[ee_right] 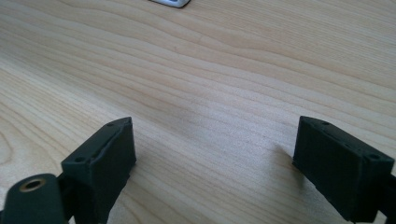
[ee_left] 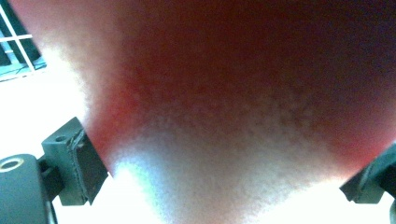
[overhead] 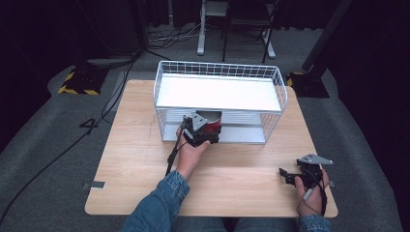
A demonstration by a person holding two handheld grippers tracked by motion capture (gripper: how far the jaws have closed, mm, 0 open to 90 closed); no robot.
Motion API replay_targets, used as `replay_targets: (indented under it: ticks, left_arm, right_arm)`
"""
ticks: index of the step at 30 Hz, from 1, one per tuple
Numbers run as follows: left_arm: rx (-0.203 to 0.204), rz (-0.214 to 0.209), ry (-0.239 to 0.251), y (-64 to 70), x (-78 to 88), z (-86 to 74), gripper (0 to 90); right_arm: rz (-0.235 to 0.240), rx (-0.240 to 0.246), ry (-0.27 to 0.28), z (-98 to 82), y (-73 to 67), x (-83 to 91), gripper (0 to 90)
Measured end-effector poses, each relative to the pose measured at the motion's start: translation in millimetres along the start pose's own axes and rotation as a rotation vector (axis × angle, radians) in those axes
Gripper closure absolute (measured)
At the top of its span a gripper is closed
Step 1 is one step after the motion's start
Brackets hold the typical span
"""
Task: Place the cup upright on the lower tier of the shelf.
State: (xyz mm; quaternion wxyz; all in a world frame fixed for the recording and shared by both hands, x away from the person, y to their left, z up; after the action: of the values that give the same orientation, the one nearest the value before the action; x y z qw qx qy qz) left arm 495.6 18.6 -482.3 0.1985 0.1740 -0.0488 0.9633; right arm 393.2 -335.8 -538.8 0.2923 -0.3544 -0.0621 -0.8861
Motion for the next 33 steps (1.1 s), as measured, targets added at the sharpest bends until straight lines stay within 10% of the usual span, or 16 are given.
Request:
replay_targets:
  ticks: [33]
  left_arm:
    - [0.018,0.034,-0.058,-4.7,-28.3,-18.4,9.4]
  right_arm:
    - [0.009,0.008,-0.002,0.0,-2.0,-0.2,13.0]
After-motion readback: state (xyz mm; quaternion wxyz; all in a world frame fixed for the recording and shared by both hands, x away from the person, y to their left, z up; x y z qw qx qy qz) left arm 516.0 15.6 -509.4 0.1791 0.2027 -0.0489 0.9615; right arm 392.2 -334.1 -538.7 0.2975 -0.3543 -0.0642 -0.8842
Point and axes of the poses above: each handheld gripper's, and its own axes: x roughly backward along the jaws, z roughly out of its top, y roughly to its right, the point moved 5 cm from there along -x, roughly forward along the jaws, and after that the axes turned 11 degrees about z, right-handed, at the moved point
